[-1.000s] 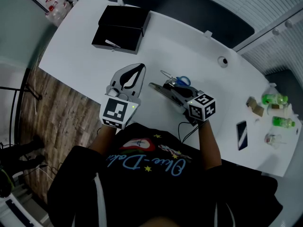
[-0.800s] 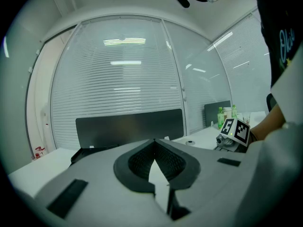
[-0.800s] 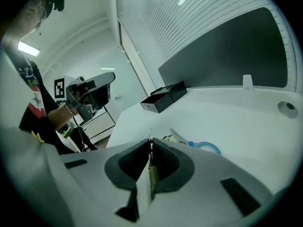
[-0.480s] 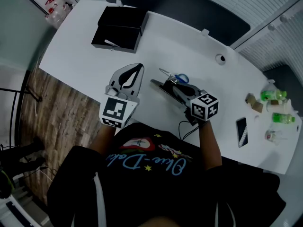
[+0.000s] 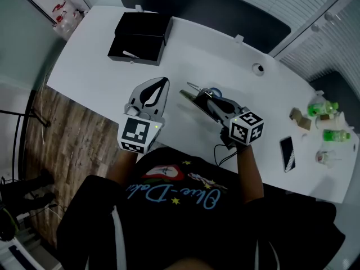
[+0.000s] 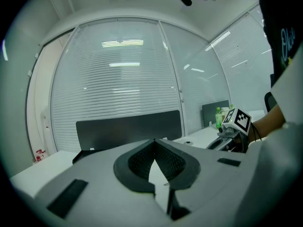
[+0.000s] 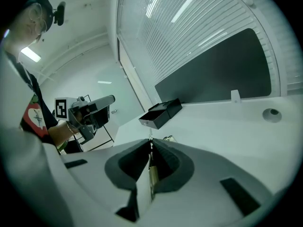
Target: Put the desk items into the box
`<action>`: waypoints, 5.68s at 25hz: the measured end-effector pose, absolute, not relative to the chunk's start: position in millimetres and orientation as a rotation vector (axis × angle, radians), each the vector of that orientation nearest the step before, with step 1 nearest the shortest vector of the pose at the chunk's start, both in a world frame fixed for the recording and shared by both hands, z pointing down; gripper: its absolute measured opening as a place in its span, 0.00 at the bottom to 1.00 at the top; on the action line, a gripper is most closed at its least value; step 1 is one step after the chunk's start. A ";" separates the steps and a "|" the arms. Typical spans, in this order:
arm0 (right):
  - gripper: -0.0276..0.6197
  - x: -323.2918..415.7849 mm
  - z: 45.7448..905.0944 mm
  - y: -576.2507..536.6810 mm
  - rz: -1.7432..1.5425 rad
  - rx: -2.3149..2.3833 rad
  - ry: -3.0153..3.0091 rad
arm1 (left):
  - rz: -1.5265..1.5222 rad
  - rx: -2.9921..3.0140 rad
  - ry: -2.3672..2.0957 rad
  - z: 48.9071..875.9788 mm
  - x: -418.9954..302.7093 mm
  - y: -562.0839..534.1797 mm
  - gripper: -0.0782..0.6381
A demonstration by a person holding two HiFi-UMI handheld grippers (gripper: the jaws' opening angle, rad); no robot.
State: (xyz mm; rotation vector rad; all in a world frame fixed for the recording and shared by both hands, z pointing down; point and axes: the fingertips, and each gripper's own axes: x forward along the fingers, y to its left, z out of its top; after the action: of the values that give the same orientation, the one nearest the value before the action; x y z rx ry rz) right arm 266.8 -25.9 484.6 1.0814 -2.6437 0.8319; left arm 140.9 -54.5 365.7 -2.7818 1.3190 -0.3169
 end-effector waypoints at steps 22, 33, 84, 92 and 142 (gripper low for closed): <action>0.09 261.8 437.9 -21.3 0.764 1.235 -2.697 | -0.288 -2.780 1.333 366.4 115.5 -35.9 0.12; 0.09 247.6 416.1 -15.2 0.757 1.231 -2.767 | -0.267 -2.754 1.414 365.1 94.0 -25.3 0.12; 0.09 91.0 367.9 -98.2 0.714 1.243 -2.842 | -0.174 -2.740 1.511 347.9 -76.6 -93.1 0.12; 0.09 60.4 367.1 -114.2 0.702 1.231 -2.839 | -0.158 -2.735 1.540 350.7 -109.7 -103.8 0.12; 0.09 -15.0 375.6 -202.5 0.635 1.355 -2.764 | -0.158 -2.787 1.523 368.1 -221.4 -169.2 0.12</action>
State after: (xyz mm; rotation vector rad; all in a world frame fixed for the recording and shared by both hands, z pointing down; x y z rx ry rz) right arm -15.0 -202.5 375.6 1.3553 -2.7641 0.6352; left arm -221.4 -169.2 368.1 -2.7868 1.5234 -0.1579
